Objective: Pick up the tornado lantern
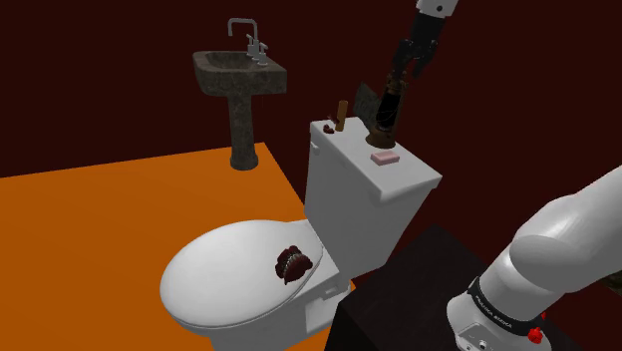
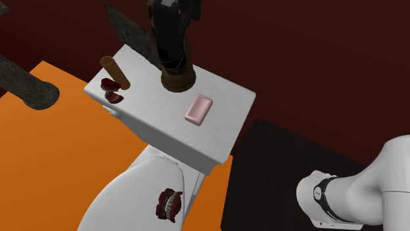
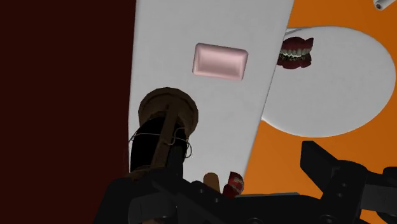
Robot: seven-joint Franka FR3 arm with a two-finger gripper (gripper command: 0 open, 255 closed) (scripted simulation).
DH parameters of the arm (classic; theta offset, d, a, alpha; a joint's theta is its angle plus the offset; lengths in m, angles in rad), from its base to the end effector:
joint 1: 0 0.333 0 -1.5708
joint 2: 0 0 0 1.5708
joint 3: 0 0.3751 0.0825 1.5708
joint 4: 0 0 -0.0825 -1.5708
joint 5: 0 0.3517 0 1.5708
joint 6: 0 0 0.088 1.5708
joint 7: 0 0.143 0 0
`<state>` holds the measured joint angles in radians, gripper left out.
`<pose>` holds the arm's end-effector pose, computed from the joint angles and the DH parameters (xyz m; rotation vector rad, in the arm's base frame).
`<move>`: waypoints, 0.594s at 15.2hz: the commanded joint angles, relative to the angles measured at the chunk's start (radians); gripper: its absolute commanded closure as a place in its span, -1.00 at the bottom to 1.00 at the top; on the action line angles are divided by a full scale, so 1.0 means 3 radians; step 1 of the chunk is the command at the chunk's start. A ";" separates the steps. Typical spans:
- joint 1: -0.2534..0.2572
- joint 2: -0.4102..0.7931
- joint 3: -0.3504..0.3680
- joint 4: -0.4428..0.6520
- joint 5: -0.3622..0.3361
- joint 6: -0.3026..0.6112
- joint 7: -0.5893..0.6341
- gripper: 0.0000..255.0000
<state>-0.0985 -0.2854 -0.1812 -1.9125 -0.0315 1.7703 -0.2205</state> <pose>0.4167 -0.1371 0.6473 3.1179 -0.0802 0.2177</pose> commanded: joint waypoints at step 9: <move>-0.0187 0.1049 -0.0310 0.1264 0.0175 -0.0190 -0.0401 -1.00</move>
<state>-0.1487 0.0102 -0.2677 -1.5547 0.0161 1.7151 -0.3306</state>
